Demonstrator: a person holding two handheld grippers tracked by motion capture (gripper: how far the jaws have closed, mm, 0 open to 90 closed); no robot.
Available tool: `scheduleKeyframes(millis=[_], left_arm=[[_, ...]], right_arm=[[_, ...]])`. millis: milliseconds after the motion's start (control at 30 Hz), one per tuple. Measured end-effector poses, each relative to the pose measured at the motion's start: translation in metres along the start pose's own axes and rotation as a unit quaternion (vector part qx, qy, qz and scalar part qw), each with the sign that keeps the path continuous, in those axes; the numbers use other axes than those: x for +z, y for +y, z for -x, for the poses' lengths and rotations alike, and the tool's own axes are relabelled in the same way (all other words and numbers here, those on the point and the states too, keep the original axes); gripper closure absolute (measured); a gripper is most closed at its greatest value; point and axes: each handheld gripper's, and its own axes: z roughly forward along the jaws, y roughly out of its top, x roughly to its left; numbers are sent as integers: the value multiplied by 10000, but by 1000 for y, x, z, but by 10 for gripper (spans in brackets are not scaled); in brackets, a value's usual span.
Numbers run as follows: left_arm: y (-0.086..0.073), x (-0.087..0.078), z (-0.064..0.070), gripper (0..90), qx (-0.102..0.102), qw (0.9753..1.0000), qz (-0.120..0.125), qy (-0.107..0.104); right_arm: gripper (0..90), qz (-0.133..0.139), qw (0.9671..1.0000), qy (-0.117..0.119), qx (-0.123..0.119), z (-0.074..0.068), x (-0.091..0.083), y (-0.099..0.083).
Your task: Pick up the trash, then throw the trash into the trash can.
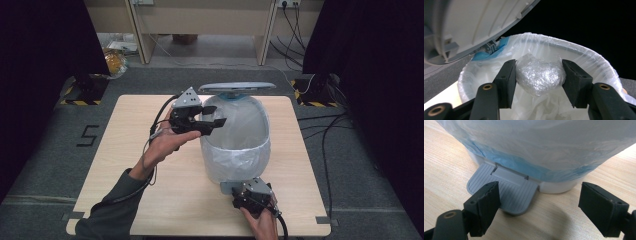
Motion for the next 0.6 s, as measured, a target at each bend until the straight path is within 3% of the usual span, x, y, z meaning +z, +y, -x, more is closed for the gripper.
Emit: scheduleKeyframes(millis=[333, 500, 600], left_arm=[[-1, 11, -1, 454, -33, 10000, -83, -12], [0, 12, 0, 321, -110, 9999, -80, -22], [1, 7, 4, 309, -83, 9999, -53, -37]], right_arm=[[173, -3, 10000, 7, 19, 0, 0, 0], [176, 2, 10000, 11, -19, 0, 0, 0], [177, 0, 10000, 9, -26, 0, 0, 0]])
